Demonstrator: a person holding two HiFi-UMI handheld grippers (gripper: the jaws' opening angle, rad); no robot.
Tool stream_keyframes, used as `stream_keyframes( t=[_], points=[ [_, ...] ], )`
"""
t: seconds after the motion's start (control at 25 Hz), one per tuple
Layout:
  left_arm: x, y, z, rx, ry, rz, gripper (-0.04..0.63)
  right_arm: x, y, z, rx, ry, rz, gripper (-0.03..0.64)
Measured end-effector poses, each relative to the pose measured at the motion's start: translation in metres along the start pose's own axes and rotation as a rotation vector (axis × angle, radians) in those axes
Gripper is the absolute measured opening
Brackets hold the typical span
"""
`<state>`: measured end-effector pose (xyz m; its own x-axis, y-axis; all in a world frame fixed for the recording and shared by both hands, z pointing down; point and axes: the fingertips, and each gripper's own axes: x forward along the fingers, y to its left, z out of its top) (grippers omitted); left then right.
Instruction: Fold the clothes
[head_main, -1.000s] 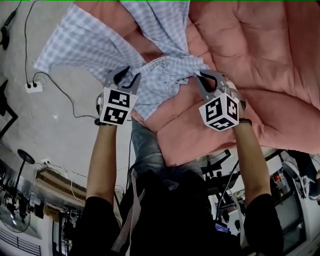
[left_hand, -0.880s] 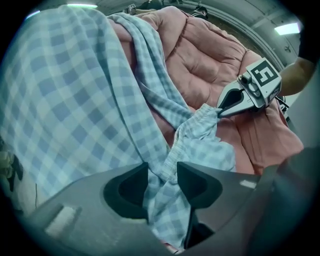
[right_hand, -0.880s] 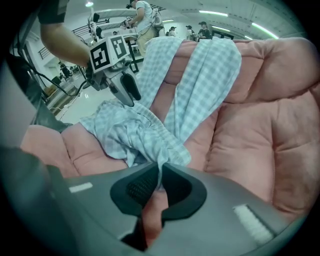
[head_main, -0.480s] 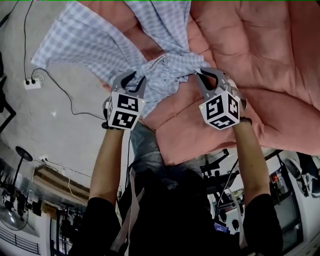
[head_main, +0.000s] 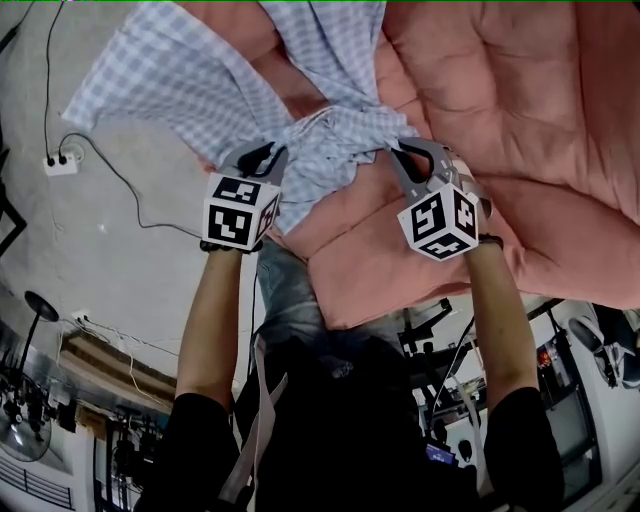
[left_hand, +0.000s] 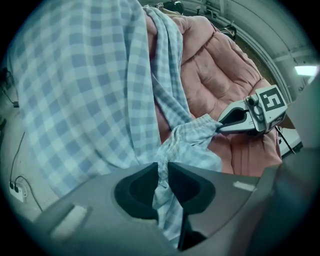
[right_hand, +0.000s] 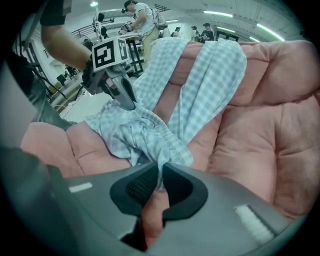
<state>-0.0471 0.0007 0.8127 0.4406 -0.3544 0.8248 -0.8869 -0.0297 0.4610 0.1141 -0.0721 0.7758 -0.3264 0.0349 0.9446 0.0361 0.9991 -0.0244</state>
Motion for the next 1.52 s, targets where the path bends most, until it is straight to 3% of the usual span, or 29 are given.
stream_keyframes(
  t=[0.16,0.44,0.56,0.68,1.0,1.28,1.52],
  points=[
    [-0.014,-0.006,0.002,0.042,-0.042,0.006,0.052,-0.006,0.001,0.004,0.028,-0.011,0.024,0.100],
    [-0.057,-0.015,-0.002,0.171,-0.102,0.065,0.048,-0.029,-0.029,0.045,0.073,-0.123,-0.025,0.109],
    [-0.064,-0.012,-0.017,0.198,-0.100,0.062,0.048,-0.007,-0.039,0.059,0.120,-0.128,0.023,0.146],
    [-0.064,-0.007,-0.029,0.197,-0.097,0.037,0.048,0.021,-0.039,0.064,0.139,-0.098,0.088,0.184],
    [-0.063,-0.014,-0.045,0.186,-0.080,-0.023,0.048,0.044,-0.036,0.077,0.153,-0.066,0.138,0.186],
    [-0.052,-0.018,-0.057,0.169,-0.061,-0.049,0.048,0.067,-0.031,0.062,0.205,0.004,0.122,0.186],
    [-0.059,-0.015,-0.059,0.155,-0.044,-0.035,0.048,0.051,-0.024,0.063,0.149,-0.016,0.081,0.150]
  ],
)
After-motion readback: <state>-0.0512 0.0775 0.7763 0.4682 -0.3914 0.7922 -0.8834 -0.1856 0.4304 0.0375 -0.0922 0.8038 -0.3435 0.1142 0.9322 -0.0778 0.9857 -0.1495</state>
